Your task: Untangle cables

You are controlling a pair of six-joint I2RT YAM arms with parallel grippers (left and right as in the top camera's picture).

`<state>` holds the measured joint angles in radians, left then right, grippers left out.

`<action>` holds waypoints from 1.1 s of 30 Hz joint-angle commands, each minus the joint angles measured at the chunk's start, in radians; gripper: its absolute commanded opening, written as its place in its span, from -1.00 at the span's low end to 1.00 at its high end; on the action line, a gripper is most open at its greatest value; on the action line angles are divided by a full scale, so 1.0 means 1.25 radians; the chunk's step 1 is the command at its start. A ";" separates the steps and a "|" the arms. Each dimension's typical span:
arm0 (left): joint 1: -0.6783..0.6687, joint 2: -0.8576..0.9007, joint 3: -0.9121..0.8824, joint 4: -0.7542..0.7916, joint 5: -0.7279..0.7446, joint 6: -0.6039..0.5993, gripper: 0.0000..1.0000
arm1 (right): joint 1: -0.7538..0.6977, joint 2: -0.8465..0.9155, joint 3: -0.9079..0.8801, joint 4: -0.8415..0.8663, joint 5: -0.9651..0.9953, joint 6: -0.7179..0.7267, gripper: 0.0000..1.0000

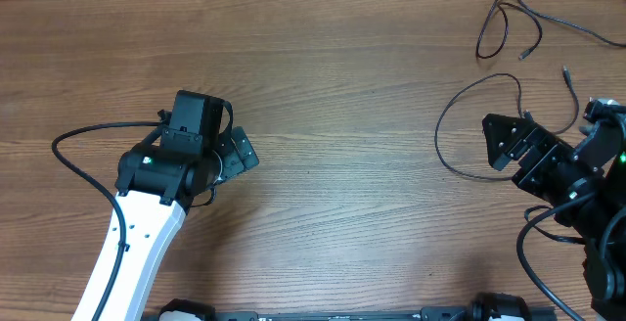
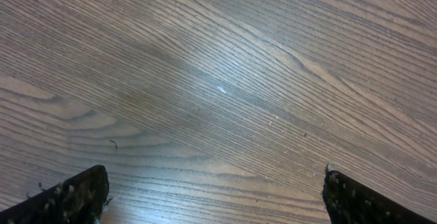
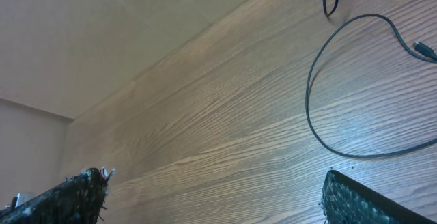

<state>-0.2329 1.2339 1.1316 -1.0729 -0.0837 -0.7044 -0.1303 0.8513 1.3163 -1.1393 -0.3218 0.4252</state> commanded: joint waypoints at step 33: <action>0.003 -0.013 -0.002 0.002 -0.010 0.001 0.99 | 0.095 -0.134 -0.292 0.296 0.120 -0.008 1.00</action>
<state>-0.2329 1.2339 1.1316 -1.0725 -0.0837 -0.7044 -0.0181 0.7345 1.0286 -0.8242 -0.1925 0.4183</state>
